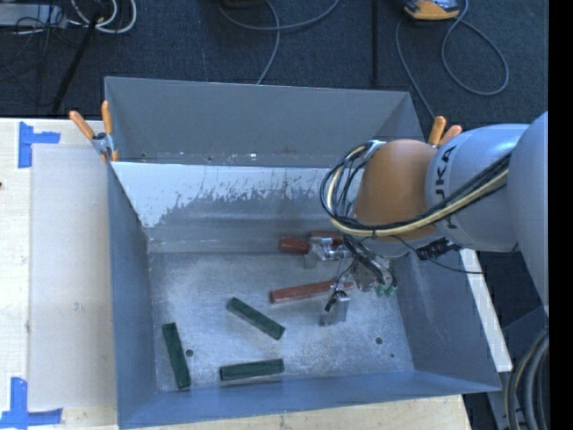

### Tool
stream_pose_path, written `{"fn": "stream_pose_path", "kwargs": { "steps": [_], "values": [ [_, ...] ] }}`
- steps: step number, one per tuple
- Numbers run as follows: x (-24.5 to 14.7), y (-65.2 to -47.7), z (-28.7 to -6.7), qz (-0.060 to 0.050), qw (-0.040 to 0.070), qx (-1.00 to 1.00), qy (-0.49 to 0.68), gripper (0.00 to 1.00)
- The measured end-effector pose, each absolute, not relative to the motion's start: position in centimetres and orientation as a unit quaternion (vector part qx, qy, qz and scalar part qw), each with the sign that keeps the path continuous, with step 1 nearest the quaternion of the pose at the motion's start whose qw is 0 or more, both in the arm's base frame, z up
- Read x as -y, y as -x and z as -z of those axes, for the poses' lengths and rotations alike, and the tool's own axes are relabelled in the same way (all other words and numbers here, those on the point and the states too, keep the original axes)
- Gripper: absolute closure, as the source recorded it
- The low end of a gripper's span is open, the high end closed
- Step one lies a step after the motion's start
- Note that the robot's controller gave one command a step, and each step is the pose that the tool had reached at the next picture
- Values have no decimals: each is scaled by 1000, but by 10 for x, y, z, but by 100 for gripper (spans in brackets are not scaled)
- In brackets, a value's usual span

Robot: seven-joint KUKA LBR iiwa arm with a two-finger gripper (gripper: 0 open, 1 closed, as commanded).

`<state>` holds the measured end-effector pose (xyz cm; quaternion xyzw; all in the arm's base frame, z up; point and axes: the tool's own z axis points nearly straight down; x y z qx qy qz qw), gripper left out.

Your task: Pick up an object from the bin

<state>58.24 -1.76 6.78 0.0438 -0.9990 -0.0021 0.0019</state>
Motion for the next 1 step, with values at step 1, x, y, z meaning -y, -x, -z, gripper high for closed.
{"fn": "stream_pose_path", "kwargs": {
  "steps": [1],
  "values": [
    [2,-575,-101,0,-1,996,-86,0]
  ]
}}
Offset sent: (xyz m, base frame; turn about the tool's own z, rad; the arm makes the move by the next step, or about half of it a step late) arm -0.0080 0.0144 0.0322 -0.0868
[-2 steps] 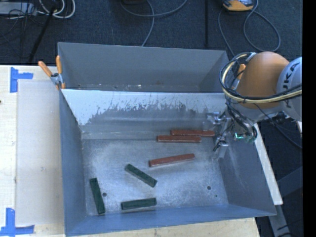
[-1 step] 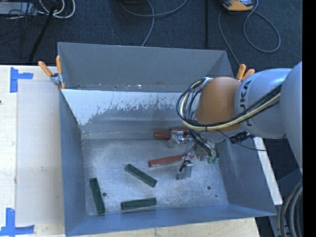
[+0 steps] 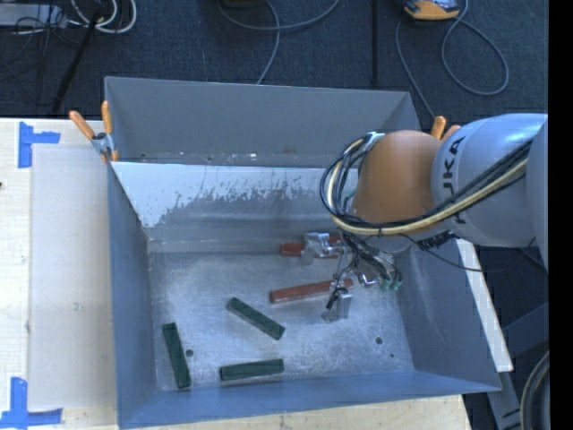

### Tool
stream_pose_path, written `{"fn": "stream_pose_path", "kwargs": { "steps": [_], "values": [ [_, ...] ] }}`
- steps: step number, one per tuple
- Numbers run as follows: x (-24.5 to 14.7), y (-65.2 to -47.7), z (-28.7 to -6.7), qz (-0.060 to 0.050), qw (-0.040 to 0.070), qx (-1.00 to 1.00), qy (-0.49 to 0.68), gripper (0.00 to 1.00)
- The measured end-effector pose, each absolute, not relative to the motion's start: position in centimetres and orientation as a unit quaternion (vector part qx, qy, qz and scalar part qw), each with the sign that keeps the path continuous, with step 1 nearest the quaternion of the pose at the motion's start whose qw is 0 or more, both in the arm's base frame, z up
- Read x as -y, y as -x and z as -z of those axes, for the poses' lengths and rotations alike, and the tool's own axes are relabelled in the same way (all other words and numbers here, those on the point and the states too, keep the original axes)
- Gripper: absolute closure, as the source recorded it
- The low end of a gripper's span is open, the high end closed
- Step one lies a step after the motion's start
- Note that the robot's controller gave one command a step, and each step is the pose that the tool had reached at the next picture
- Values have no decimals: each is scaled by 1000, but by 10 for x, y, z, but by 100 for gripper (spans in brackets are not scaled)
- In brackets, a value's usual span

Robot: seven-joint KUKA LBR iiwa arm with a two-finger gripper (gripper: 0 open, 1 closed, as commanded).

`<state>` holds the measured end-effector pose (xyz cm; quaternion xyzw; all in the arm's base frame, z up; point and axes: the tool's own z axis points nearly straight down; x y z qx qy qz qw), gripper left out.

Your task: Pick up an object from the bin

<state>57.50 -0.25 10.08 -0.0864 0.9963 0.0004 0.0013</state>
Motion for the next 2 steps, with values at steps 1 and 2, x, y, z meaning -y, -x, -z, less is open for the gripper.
{"fn": "stream_pose_path", "kwargs": {
  "steps": [1,2],
  "values": [
    [6,-581,-106,0,1,-997,80,0],
    [10,-579,-68,0,-2,-999,44,0]
  ]
}}
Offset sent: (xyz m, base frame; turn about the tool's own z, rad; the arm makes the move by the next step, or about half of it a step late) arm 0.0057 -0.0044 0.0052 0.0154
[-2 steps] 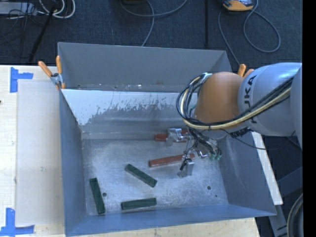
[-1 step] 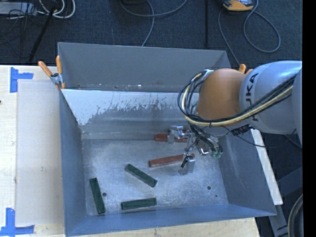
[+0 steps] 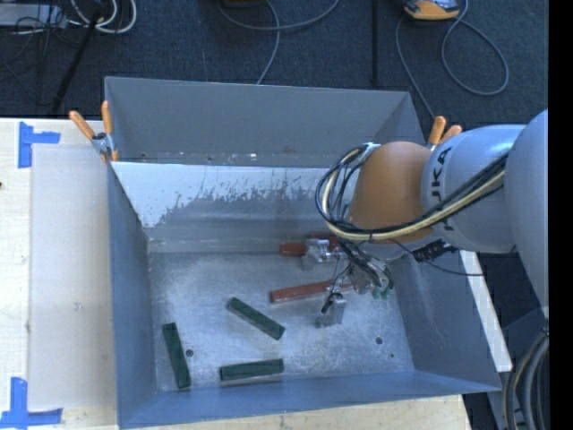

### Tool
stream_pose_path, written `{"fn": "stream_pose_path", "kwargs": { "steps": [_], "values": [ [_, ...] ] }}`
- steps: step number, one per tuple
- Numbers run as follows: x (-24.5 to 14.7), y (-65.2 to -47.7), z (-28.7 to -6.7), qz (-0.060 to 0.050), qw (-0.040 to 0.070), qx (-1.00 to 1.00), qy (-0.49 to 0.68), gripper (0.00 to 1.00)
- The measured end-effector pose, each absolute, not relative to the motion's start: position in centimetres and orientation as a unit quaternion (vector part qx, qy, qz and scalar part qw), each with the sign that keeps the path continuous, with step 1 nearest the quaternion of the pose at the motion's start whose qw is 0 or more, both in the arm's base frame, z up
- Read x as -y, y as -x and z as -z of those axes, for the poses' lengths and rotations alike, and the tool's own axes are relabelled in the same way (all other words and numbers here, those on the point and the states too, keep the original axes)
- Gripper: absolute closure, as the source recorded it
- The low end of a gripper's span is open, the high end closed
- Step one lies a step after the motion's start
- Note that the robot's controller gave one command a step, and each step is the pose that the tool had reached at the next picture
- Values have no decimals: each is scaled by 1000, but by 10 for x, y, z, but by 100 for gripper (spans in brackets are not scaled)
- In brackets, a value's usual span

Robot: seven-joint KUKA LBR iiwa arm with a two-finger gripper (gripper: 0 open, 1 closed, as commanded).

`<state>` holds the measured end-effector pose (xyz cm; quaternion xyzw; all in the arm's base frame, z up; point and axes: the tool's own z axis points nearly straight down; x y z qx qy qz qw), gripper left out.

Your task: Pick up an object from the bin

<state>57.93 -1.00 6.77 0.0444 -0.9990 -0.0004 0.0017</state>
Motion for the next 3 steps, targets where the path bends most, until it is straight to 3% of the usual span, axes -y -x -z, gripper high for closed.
{"fn": "stream_pose_path", "kwargs": {
  "steps": [1,2,3],
  "values": [
    [10,-579,-67,0,0,999,-46,0],
    [9,-580,-68,0,0,999,-46,100],
    [9,-582,-132,0,-3,999,-48,100]
  ]
}}
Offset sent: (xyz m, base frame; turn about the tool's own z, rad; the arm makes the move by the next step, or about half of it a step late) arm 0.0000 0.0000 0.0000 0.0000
